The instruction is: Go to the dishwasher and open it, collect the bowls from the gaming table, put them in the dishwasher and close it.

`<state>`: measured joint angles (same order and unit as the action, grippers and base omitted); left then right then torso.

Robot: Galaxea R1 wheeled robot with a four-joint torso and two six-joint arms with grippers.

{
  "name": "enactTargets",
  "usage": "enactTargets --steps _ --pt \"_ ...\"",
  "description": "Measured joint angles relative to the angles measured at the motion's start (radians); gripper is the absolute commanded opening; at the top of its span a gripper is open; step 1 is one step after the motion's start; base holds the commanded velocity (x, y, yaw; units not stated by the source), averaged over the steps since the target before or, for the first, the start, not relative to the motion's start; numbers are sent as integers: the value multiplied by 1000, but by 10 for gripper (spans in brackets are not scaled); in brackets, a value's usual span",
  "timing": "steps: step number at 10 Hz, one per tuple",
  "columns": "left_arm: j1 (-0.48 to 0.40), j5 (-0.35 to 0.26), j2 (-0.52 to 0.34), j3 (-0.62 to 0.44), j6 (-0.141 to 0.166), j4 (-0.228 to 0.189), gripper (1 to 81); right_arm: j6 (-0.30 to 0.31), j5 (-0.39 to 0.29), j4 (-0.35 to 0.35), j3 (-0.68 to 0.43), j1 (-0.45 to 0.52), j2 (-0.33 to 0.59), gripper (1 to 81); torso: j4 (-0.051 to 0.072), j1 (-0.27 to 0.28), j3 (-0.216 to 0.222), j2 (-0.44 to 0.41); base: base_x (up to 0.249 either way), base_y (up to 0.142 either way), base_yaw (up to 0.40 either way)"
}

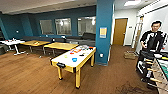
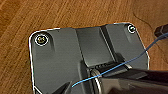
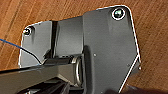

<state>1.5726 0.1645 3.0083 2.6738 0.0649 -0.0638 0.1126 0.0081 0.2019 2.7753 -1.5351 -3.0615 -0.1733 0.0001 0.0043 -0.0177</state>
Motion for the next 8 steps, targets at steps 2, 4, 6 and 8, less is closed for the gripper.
enactTargets --steps 2,4,6,8 --pt "6 0 0 0 0 0 811 0 -1 0 0 0 -2 811 0 0 0 0 0 0 0" --pt "8 0 1 0 0 0 811 0 0 0 0 0 -2 811 0 0 0 0 0 0 0" --pt "8 0 2 0 0 0 811 0 0 0 0 0 -2 811 0 0 0 0 0 0 0" --pt "19 -1 6 0 0 0 811 0 -1 0 0 -8 -2 811 0 -2 0 -1 95 0 0"
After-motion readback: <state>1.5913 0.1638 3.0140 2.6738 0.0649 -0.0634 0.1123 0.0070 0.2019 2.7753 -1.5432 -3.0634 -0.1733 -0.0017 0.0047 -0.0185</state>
